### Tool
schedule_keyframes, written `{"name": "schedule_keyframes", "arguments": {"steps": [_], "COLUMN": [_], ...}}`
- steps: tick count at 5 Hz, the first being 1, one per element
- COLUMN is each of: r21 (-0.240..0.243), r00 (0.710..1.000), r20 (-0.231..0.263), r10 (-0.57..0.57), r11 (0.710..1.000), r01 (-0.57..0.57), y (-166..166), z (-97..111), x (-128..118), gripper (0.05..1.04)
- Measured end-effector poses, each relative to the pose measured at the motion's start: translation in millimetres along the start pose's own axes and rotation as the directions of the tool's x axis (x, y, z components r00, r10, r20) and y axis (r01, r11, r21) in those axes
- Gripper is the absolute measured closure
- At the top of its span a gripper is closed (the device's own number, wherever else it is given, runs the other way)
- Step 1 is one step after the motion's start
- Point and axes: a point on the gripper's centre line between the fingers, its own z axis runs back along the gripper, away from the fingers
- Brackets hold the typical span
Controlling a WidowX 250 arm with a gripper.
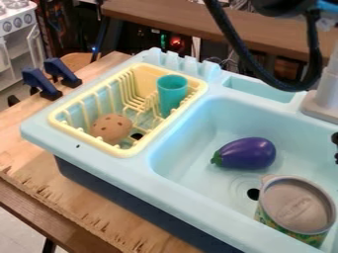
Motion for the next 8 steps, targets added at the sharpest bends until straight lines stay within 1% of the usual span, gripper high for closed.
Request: {"name": "schedule_keyframes", "arguments": {"steps": [1, 2, 3, 4, 5, 6, 7, 8], "r21": [0.012, 0.017, 0.046, 0.100, 0.169, 0.206, 0.224, 0.209], "r00": [0.999, 0.998, 0.992, 0.984, 0.973, 0.973, 0.970, 0.971], "r20": [-0.017, -0.027, -0.064, -0.113, -0.176, -0.178, -0.205, -0.212], "r10": [0.035, 0.056, 0.108, 0.138, 0.148, 0.150, 0.130, 0.110], "r11": [0.999, 0.998, 0.993, 0.987, 0.978, 0.972, 0.971, 0.976], "r01": [-0.034, -0.055, -0.105, -0.126, -0.118, -0.112, -0.083, -0.065], "y": [6, 12, 27, 41, 61, 78, 80, 79], "z": [-8, -10, -12, -8, 1, 12, 14, 14], "x": [-9, -11, -23, -30, -34, -25, -21, -21], "gripper": [0.073, 0.073, 0.073, 0.073, 0.074, 0.077, 0.078, 0.078]}}
